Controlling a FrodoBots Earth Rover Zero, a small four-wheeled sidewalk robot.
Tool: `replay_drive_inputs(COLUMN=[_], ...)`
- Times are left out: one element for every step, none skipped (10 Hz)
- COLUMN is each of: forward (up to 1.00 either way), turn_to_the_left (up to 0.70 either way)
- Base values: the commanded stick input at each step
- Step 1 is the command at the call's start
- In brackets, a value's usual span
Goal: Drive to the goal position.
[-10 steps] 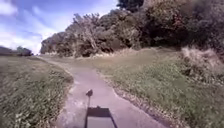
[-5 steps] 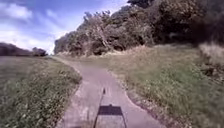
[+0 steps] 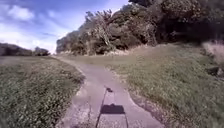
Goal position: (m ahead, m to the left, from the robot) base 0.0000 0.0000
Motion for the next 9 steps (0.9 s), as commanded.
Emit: replay_drive_inputs(forward=[0.70,0.70,0.70,0.70,0.70,0.70,0.70,0.70,0.70], turn_to_the_left=[0.00,0.00,0.00,0.00,0.00,0.00,0.00,0.00,0.00])
